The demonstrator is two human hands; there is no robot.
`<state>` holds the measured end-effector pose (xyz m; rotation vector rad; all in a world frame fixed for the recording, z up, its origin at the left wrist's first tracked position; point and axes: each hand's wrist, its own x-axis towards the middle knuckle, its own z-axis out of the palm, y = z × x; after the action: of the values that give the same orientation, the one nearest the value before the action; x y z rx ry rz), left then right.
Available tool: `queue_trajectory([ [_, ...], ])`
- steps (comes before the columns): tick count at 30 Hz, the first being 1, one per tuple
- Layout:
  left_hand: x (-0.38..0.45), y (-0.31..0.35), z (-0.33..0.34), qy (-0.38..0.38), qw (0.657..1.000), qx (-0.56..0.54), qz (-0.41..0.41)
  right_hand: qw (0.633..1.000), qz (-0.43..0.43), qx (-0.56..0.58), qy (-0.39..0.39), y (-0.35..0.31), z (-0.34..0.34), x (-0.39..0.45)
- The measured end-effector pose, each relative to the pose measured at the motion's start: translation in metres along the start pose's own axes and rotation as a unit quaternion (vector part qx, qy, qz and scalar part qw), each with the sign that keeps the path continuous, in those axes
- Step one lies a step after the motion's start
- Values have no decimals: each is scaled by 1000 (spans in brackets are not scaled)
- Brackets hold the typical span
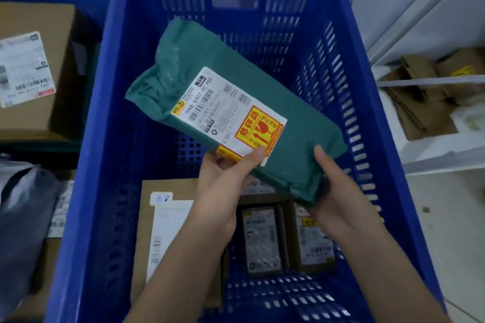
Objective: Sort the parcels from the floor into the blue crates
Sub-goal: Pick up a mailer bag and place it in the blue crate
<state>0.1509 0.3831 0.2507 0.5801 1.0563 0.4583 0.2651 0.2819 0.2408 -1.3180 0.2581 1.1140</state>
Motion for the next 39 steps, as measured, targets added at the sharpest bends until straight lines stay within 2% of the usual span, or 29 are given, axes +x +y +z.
queue_trajectory([
  [2,14,3,-6,-26,1000,7,-9,999,-36,0,11,-5,0,17],
  [6,61,42,-49,82,995,-22,45,994,-91,-67,12,-35,-5,54],
  [8,79,62,-66,103,991,39,71,990,-97,-105,2,-49,-7,70],
  [10,95,71,-71,65,984,152,58,983,-92,-160,-15,-55,-7,83],
  [12,112,71,-66,15,957,288,12,968,-82,-236,-24,-56,-6,98],
  [15,143,57,-56,-31,890,448,-82,936,-59,-346,-8,-50,-4,120],
  [18,169,34,-50,-47,860,491,-132,911,-40,-409,15,-39,-8,137],
  [22,193,14,-49,-23,840,528,-120,880,-29,-471,54,-16,-16,153],
  [25,207,13,-58,-13,834,543,-98,884,-23,-463,53,5,-11,164],
  [27,214,17,-67,-1,811,576,-101,887,3,-460,39,18,-5,172],
  [29,216,18,-74,-9,787,602,-135,872,48,-487,24,27,-1,180],
  [31,215,12,-75,-37,781,607,-142,828,89,-553,38,30,-1,183],
  [34,217,2,-64,-78,779,607,-135,742,87,-657,99,28,-8,183],
  [37,219,-4,-52,-102,765,617,-151,617,29,-775,137,26,-9,180],
  [39,220,-9,-43,-116,764,616,-154,546,-32,-832,97,27,-9,181],
])
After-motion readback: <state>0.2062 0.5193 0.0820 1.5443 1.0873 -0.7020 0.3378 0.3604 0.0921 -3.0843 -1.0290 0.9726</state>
